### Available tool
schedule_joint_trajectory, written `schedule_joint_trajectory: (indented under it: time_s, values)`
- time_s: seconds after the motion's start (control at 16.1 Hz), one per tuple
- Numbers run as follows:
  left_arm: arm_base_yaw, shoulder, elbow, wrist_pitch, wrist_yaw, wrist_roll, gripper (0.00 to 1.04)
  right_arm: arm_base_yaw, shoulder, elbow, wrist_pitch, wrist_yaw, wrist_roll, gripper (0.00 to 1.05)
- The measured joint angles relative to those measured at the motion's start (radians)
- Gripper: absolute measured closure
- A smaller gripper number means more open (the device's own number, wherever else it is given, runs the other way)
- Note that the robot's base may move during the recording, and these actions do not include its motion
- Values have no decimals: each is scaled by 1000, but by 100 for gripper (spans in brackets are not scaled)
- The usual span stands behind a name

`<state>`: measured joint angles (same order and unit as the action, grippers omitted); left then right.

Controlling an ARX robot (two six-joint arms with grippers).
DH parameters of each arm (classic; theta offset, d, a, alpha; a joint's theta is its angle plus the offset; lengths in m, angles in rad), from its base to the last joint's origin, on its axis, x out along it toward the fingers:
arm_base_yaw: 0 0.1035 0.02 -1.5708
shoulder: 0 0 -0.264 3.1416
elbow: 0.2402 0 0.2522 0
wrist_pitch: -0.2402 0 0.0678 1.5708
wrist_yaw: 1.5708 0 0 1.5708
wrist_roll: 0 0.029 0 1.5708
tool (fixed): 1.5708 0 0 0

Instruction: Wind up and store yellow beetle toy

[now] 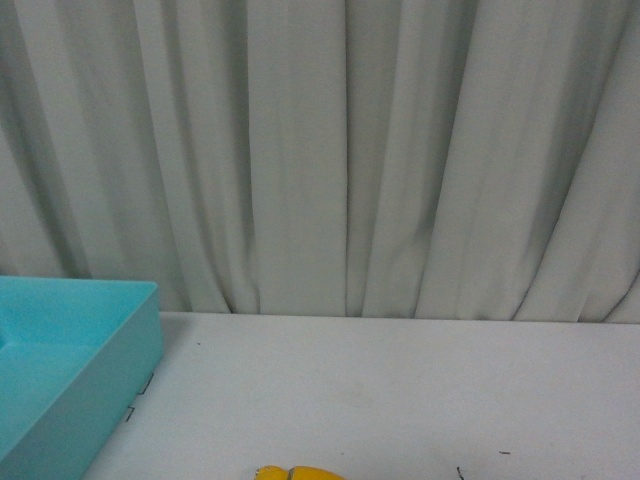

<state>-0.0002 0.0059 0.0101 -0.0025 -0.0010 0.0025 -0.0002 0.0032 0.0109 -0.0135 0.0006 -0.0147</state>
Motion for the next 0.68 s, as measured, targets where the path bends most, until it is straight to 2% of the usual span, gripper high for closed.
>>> schedule_joint_trajectory:
  time_s: [0.06,0.12,0.56,0.68]
  values:
    - [0,0,0,-1,0,0,7,0,0,0,11,0,0,101]
    - [0,0,0,-1,0,0,7,0,0,0,10,0,0,90]
    - [0,0,0,-1,0,0,7,0,-1,0,10,0,0,7]
    - [0,0,0,-1,0,0,7,0,-1,0,10,0,0,7]
